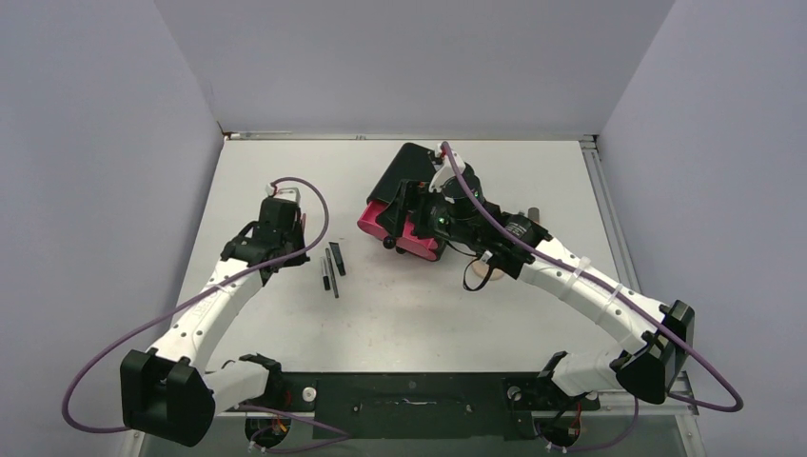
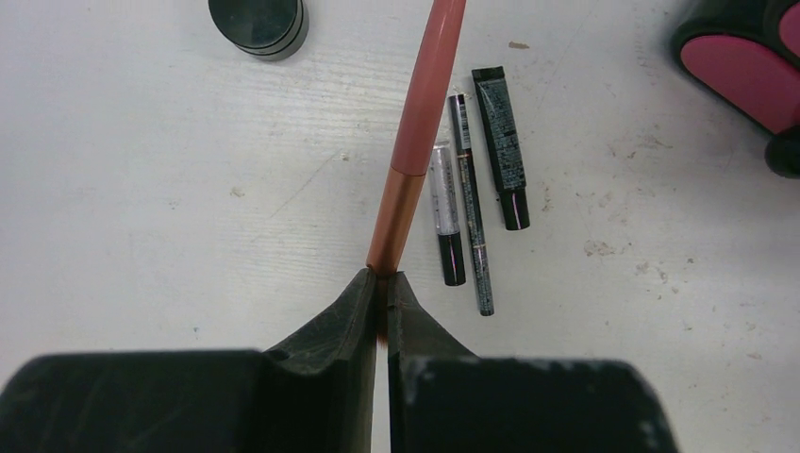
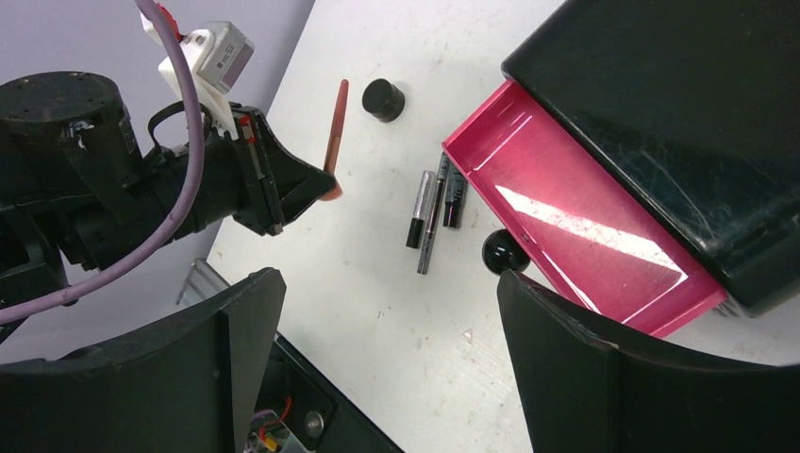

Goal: Organize the makeup
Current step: Pick up the makeup brush from the center of the board, then place the makeup brush in the drawer.

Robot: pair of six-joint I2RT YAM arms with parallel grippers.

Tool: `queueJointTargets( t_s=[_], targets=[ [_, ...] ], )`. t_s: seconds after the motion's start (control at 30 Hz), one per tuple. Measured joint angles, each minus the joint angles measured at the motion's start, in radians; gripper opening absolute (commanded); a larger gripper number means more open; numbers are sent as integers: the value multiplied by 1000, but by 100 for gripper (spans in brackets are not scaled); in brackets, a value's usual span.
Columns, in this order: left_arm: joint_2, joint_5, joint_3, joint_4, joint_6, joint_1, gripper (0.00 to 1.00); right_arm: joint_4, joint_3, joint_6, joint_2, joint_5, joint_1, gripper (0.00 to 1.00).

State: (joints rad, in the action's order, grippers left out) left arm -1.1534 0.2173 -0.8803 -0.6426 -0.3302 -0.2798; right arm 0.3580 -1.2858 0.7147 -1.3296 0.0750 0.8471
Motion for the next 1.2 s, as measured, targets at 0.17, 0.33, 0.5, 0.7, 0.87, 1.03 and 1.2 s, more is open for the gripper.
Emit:
queueJointTargets(
  t_s=[0.17, 0.33, 0.5, 0.7, 0.87, 1.03, 1.2],
  targets=[
    [56, -88, 14, 32, -10, 0, 0, -34, 0, -23, -2, 6, 0, 78],
    [126, -306, 37, 105, -85, 4, 0, -114, 24, -23, -3, 60, 0, 76],
    [248, -521, 109, 236, -231, 5, 0, -171, 60, -21, -3, 111, 0, 72],
    [323, -682, 174, 373, -371, 5, 0, -212, 101, -14, 5, 142, 0, 59],
    [326, -780, 214, 473, -483, 5, 0, -275, 138, -4, 6, 178, 0, 50],
    [303, -859, 237, 610, -586, 5, 0, -337, 137, -3, -21, 219, -2, 49],
    [240, -921, 242, 734, -663, 4, 0, -357, 137, -4, -81, 249, -13, 41]
  ],
)
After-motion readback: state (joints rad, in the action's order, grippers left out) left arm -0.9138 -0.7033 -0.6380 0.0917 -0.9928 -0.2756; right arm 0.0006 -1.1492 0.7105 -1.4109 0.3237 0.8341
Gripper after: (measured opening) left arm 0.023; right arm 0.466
